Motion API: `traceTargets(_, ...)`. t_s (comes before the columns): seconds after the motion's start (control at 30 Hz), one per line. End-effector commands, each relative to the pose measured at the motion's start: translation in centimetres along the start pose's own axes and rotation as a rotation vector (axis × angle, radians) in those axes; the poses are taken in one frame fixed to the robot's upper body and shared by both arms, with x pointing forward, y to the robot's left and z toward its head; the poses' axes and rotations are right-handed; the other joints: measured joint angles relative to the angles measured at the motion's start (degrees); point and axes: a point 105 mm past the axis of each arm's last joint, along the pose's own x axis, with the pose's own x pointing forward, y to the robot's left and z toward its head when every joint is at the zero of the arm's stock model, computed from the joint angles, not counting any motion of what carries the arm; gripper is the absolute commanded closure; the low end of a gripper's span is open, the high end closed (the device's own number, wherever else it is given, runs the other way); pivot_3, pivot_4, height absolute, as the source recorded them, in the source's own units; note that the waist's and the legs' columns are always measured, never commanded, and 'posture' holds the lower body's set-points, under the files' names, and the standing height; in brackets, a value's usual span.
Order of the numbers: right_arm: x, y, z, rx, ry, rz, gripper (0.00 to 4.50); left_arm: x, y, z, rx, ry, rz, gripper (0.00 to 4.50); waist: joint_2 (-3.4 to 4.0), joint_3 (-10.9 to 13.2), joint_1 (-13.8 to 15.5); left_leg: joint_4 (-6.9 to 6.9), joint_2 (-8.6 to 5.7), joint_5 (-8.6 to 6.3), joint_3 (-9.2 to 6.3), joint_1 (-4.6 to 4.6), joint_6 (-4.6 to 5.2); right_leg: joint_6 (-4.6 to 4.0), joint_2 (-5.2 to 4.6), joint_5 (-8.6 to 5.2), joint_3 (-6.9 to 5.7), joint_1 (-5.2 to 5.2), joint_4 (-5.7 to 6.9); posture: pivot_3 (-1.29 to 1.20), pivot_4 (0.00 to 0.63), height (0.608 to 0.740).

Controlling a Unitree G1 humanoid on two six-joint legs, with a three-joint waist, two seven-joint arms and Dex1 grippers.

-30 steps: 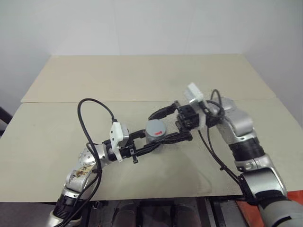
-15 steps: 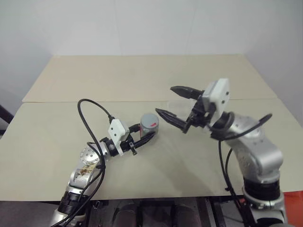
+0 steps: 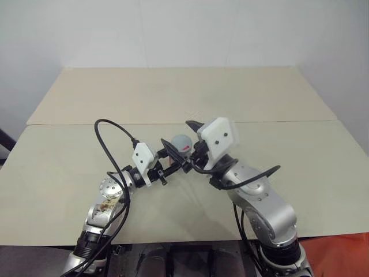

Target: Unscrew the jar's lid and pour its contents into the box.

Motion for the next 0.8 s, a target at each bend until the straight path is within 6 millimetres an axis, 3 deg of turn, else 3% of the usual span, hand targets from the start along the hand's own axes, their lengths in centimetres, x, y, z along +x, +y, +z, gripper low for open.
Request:
traceTargets(0.03, 0.1, 0.1, 0.6, -0.013, -0.029, 0.004, 0.02, 0.1, 0.0, 1.5, 0.034, -0.056, 0.004, 2.63, 0.00, 0.00, -0.21, 0.00, 0.00, 0.00, 0.00, 0.00, 0.00, 0.00, 0.01, 0.00, 0.00, 0.00, 0.00, 0.00, 0.150, 0.740)
traceTargets(0.4, 0.0, 0.0, -0.2, 0.029, -0.011, -0.004, 0.02, 0.0, 0.0, 1.5, 0.029, -0.057, 0.017, 2.63, 0.00, 0.00, -0.71, -0.01, 0.01, 0.00, 0.00, 0.00, 0.00, 0.00, 0.01, 0.00, 0.01, -0.01, 0.00, 0.00, 0.150, 0.740)
traceTargets(0.5, -0.1, 0.0, -0.4, 0.033, -0.006, -0.002, 0.62, 0.0, -0.1, 1.4, 0.029, -0.056, 0.017, 2.63, 0.00, 0.00, -0.70, -0.01, 0.02, 0.00, 0.00, -0.01, 0.00, 0.00, 0.01, 0.00, 0.01, -0.01, 0.00, 0.00, 0.150, 0.740)
traceTargets(0.6, -0.1, 0.1, -0.6, 0.029, 0.001, 0.002, 1.62, 0.0, 0.0, 1.4, 0.028, -0.055, 0.018, 2.63, 0.00, 0.00, -0.72, -0.01, 0.02, 0.00, 0.00, -0.01, 0.00, 0.00, 0.01, 0.00, 0.01, -0.01, 0.00, 0.00, 0.150, 0.740)
traceTargets(0.8, -0.2, 0.2, -0.6, 0.023, -0.003, 0.023, 1.73, -0.1, -0.1, 1.4, 0.029, -0.054, 0.013, 2.63, 0.00, 0.00, -0.71, -0.01, 0.02, 0.00, 0.00, 0.00, 0.00, 0.00, 0.01, 0.00, 0.01, -0.01, 0.00, 0.00, 0.150, 0.740)
